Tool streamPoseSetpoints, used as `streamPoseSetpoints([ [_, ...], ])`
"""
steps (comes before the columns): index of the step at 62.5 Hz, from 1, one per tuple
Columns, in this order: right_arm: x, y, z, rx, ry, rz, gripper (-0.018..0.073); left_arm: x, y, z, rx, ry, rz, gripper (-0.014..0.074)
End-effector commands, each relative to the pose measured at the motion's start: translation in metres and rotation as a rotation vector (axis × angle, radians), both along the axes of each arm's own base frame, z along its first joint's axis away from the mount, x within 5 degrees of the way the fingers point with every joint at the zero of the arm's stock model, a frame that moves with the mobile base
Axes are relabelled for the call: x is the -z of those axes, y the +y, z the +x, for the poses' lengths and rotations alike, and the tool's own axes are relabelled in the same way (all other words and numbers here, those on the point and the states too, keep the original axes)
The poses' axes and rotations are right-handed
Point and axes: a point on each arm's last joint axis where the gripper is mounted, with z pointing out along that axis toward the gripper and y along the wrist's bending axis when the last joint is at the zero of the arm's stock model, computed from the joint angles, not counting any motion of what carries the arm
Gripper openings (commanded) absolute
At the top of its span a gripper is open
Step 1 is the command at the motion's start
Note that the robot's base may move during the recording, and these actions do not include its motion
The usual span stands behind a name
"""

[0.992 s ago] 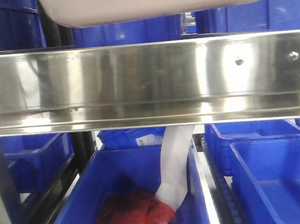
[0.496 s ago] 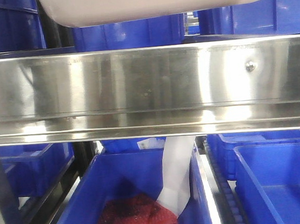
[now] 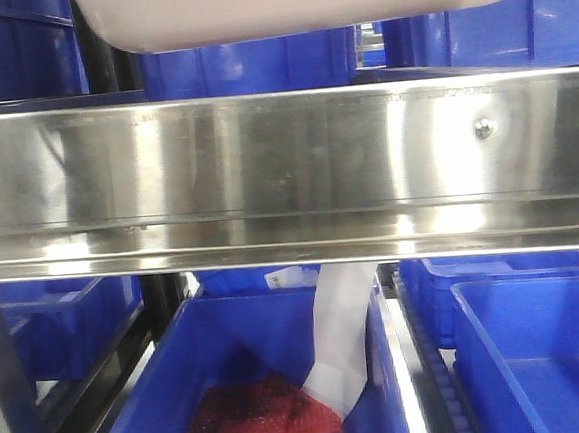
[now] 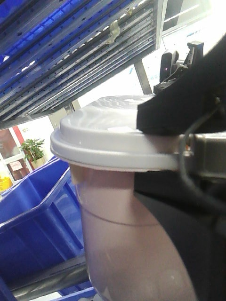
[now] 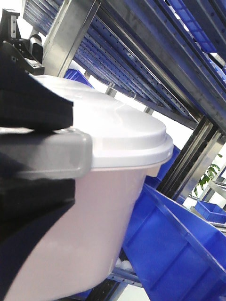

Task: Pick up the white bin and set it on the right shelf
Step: 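Raise the bin with both grippers above the upper steel shelf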

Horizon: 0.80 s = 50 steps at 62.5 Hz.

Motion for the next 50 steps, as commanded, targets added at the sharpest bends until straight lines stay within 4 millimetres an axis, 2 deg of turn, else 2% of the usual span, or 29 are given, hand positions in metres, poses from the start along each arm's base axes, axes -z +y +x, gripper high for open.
streamPoseSetpoints([
  [1,-0.032,0.016,-0.019,-0.154,-0.142,0.096,0.0059,-0.031,-0.018,-0.037,0.252,-0.128,-0.056,-0.0126],
  [24,-0.032,0.016,-0.019,-0.156,-0.143,0.096,0.0059,-0.031,-0.017,-0.037,0.251,-0.129,-0.062,-0.0126],
  [39,-0.036,0.016,-0.016,-0.158,-0.152,0.094,0.0059,-0.042,-0.012,-0.035,0.223,-0.162,-0.082,-0.0126],
  [50,-0.049,0.034,0.002,-0.237,-0.174,0.094,0.0059,-0.056,-0.006,-0.032,0.143,-0.223,0.017,-0.0126],
])
